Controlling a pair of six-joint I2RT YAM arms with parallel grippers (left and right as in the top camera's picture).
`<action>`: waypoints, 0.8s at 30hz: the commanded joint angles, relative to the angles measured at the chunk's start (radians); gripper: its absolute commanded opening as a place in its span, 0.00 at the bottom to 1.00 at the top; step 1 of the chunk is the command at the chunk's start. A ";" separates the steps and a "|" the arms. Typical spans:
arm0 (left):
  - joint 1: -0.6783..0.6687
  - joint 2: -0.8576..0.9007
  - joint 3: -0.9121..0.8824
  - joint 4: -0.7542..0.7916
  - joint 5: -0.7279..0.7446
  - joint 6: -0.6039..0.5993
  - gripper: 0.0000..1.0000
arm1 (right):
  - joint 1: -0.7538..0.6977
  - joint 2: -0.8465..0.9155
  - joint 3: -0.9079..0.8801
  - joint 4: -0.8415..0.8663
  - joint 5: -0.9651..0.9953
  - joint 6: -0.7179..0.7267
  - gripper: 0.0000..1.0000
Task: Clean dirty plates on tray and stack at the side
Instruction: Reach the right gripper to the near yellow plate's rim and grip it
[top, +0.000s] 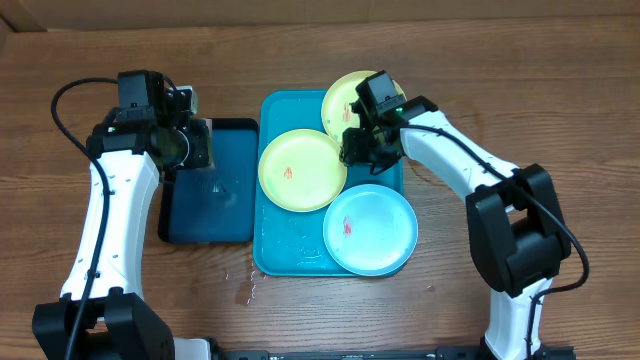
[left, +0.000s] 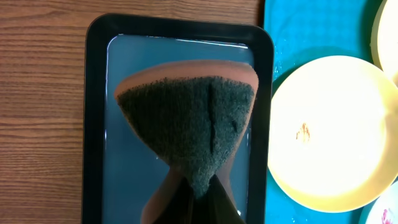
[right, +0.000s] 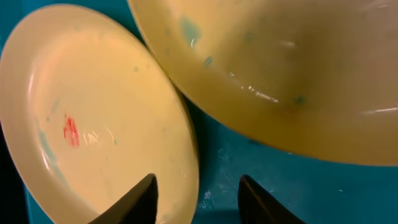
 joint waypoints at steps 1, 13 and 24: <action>-0.007 0.006 0.005 0.005 0.012 -0.011 0.04 | 0.024 0.008 -0.031 0.019 0.005 0.010 0.40; -0.007 0.006 0.005 0.005 0.012 -0.010 0.04 | 0.037 0.008 -0.075 0.067 0.022 0.014 0.15; -0.048 0.006 0.005 0.010 0.065 -0.010 0.04 | 0.039 0.008 -0.075 0.023 0.020 0.067 0.04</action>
